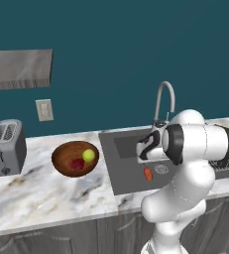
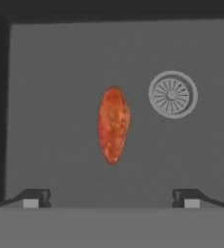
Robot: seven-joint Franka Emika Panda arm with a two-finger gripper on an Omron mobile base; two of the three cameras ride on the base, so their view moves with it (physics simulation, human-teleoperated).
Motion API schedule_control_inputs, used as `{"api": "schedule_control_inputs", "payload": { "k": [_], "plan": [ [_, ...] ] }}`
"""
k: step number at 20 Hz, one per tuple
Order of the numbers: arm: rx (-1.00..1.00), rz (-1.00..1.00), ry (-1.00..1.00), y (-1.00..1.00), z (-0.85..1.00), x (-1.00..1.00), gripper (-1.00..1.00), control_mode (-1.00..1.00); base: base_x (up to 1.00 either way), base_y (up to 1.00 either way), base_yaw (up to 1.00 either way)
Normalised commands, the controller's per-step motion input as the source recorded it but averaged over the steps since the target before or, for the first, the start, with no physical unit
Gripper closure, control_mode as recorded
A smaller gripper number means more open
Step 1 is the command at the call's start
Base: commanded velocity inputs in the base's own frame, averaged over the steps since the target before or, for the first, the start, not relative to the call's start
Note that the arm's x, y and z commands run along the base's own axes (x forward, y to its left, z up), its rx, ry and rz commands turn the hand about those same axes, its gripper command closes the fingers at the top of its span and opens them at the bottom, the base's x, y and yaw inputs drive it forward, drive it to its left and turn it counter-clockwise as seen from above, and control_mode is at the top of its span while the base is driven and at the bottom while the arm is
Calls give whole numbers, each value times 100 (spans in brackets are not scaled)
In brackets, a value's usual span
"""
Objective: Pick the pears from the cabinet and place them in one bowl. Pick the sweet potato from the sink and place it in the other bowl.
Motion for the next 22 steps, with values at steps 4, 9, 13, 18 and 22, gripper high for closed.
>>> {"api": "schedule_control_inputs", "payload": {
  "k": [4, 9, 13, 18, 22],
  "plan": [
    [10, 13, 13, -10, -50, 3, -100, -100, 0, 0, 0],
    [9, 2, 7, -25, -16, 1, -100, -100, 0, 0, 0],
    [0, -5, 20, -5, -13, 31, -100, -100, 0, 0, 0],
    [0, -14, 15, 0, -25, 40, -100, -100, 0, 0, 0],
    [0, -13, 9, 0, -24, 27, -100, -100, 0, 0, 0]
  ]
}}
